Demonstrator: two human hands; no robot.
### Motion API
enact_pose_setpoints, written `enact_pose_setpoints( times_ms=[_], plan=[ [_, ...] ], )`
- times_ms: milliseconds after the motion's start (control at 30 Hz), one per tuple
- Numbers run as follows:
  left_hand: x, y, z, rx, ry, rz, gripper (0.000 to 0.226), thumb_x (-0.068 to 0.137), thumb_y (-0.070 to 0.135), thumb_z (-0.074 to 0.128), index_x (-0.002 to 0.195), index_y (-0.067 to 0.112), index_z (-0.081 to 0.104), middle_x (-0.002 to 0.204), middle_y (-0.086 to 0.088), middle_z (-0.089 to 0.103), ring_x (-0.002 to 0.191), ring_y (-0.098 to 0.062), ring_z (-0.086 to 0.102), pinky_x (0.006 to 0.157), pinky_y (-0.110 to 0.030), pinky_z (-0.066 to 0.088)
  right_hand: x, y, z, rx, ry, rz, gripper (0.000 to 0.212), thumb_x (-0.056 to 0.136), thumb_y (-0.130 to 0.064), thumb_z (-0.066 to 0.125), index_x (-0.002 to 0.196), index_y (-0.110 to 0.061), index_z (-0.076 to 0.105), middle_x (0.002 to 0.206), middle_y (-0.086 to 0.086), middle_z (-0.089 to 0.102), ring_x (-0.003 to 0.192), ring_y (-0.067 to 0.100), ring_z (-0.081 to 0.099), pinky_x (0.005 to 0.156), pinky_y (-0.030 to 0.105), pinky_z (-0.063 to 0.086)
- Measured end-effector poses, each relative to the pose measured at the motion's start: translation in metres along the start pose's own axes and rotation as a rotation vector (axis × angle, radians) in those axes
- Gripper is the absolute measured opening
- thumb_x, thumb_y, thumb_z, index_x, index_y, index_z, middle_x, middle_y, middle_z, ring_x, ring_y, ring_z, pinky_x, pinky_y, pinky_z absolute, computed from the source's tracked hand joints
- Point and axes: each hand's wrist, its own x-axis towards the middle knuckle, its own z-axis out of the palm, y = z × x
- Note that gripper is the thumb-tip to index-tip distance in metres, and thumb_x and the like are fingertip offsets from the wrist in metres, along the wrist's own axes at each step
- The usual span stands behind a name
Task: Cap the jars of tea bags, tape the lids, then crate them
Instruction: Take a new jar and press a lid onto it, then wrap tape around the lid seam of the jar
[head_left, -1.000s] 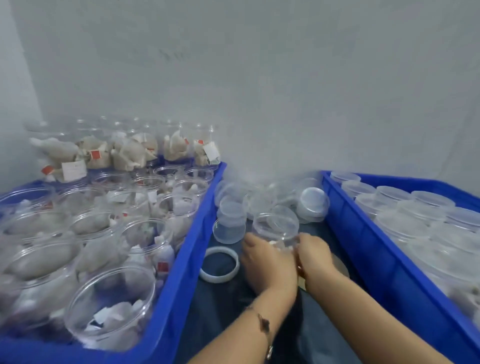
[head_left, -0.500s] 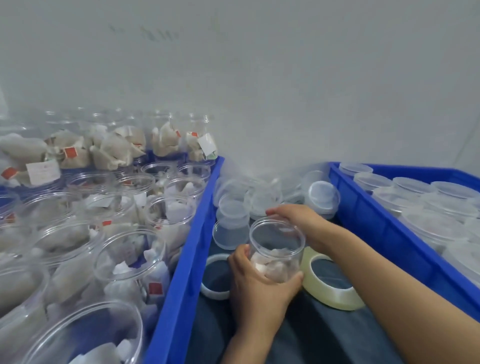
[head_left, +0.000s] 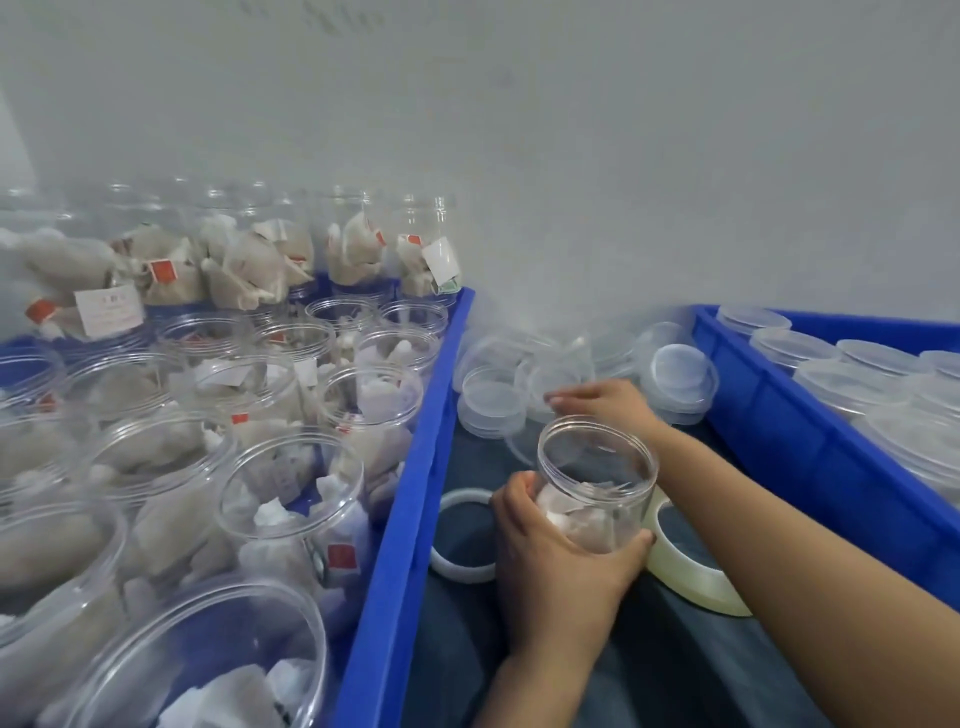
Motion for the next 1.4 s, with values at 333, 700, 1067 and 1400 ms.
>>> enact_pose_setpoints(
  times_ms=[333, 700, 1067, 1400],
  plan=[
    [-0.001, 0.005, -0.003, -0.014, -0.036, -0.069, 0.108, 0.042, 0.052, 0.083, 0.131, 0.012, 0.038, 0.114, 0.009, 0.036, 0.109, -0.018, 0.052, 0.084, -0.022, 0.040, -0.112, -0.036, -0.040, -0.217, 0.206, -0.443, 0.026, 0.083, -0.023, 0.069, 0.108, -0.030, 0.068, 0.091, -0.014, 0.065, 0.088, -0.006, 0.058, 0.081, 0.011, 0.044],
    [0.000, 0.008, -0.002, -0.044, 0.008, -0.049, 0.086, 0.058, 0.060, 0.058, 0.125, 0.009, 0.043, 0.109, 0.009, 0.033, 0.104, -0.021, 0.054, 0.076, -0.017, 0.030, -0.134, 0.014, 0.017, -0.218, 0.407, -0.645, 0.041, 0.077, -0.044, 0.061, 0.118, -0.038, 0.056, 0.132, -0.003, 0.049, 0.127, 0.011, 0.038, 0.106, 0.018, 0.025],
    [0.005, 0.001, 0.002, -0.135, -0.111, -0.018, 0.134, 0.046, 0.060, 0.082, 0.149, 0.035, -0.001, 0.139, 0.012, 0.044, 0.119, -0.004, 0.049, 0.084, -0.007, 0.033, -0.132, 0.034, 0.027, 0.289, 0.255, -0.270, 0.088, 0.059, -0.036, 0.078, 0.131, -0.048, 0.028, 0.135, -0.020, 0.049, 0.124, -0.002, 0.047, 0.105, 0.030, 0.041],
    [0.005, 0.003, 0.000, -0.182, -0.056, 0.035, 0.102, 0.043, 0.057, 0.079, 0.132, 0.037, 0.034, 0.112, 0.021, 0.059, 0.097, 0.014, 0.054, 0.072, 0.002, 0.037, -0.130, 0.035, 0.024, 0.391, 0.288, -0.235, 0.089, 0.058, 0.002, 0.085, 0.120, -0.045, 0.040, 0.115, -0.022, 0.062, 0.104, -0.008, 0.059, 0.084, 0.012, 0.046]
  ],
)
